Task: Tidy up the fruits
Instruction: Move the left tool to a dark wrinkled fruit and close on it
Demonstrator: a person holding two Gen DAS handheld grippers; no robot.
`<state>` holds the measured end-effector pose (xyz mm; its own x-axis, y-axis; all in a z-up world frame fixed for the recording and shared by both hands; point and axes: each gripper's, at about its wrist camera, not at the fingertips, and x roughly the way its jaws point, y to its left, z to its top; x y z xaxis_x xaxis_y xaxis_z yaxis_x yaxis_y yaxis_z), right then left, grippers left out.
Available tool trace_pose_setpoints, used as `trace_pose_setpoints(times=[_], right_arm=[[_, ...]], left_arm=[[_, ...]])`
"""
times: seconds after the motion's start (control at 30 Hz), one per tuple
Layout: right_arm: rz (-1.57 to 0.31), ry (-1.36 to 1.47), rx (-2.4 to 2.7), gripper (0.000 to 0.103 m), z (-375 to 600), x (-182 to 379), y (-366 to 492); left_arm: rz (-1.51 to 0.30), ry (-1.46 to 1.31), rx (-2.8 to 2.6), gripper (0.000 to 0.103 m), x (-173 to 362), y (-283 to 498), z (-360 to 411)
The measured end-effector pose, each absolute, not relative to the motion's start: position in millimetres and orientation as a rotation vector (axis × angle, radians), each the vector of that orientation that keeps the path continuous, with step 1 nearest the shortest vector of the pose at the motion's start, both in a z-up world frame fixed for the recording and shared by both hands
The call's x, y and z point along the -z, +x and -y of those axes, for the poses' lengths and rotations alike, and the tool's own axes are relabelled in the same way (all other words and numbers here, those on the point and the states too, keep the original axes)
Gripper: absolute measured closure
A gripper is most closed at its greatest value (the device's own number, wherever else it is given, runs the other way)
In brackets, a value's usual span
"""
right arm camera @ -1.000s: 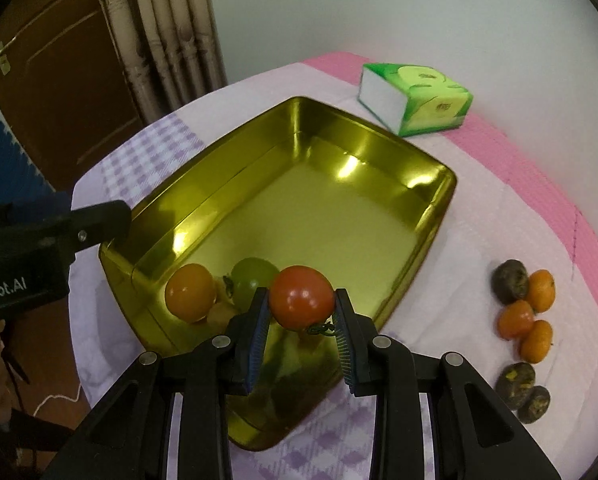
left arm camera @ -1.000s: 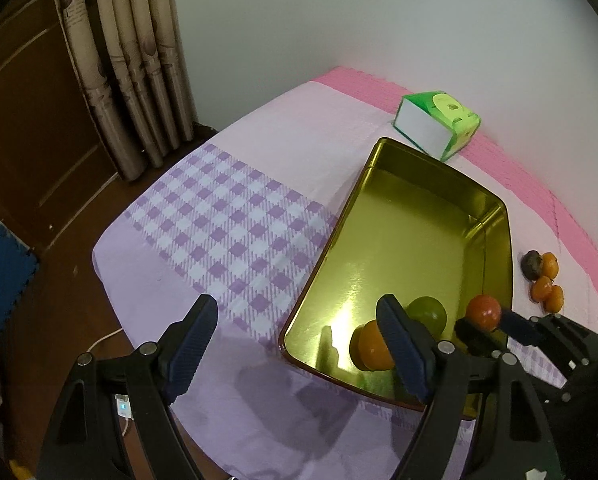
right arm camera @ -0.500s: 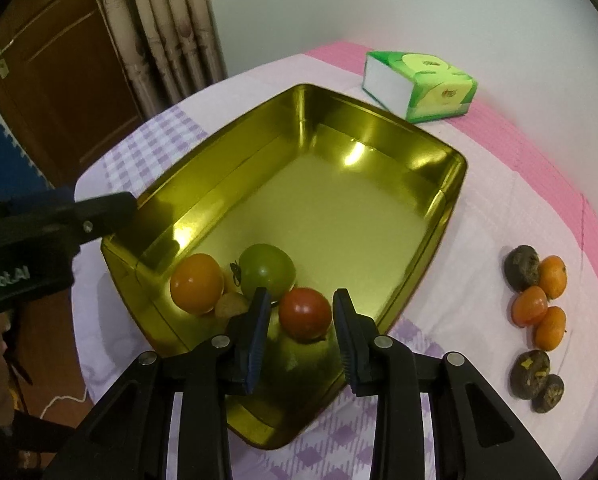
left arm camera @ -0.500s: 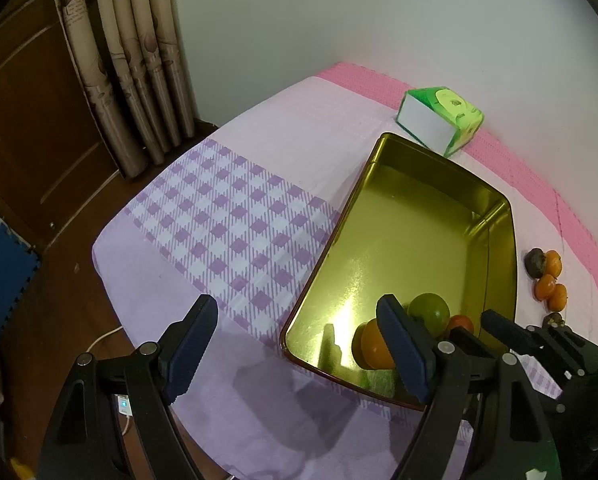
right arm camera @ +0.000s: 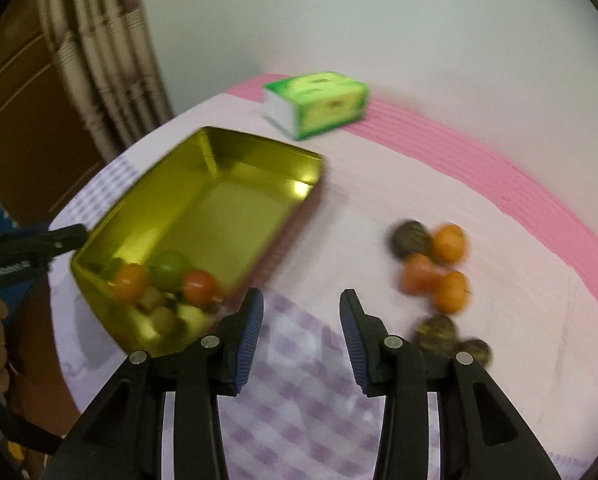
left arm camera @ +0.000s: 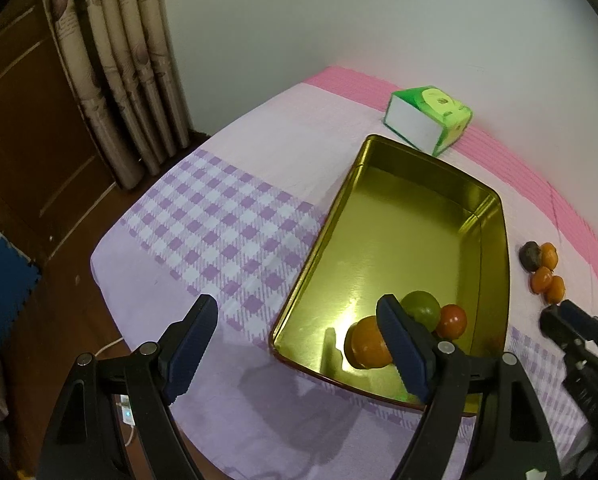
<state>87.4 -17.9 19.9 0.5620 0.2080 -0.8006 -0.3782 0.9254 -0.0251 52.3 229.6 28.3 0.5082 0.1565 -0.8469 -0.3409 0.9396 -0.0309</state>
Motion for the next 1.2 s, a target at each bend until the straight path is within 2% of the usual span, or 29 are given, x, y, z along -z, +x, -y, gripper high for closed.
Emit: trace_pose_setpoints(times=[0.8, 1.07, 1.2], right_arm=[[-0.940, -0.119, -0.080, 0.062, 150.4, 16.0, 80.9], [-0.942, -0.115, 0.030, 0.058, 197.6, 40.2, 96.5], [-0.902, -0.140, 0.034, 0.052, 209.4, 41.7, 100.9]], left_arm=[[-0.959, -0.050, -0.202, 0.024, -31.0, 52.2, -186.6], [-0.938, 0.008, -0.119, 0.024, -33.6, 50.9, -148.5], [-0.919, 0.021, -0.043, 0.024, -37.3, 55.4, -115.8]])
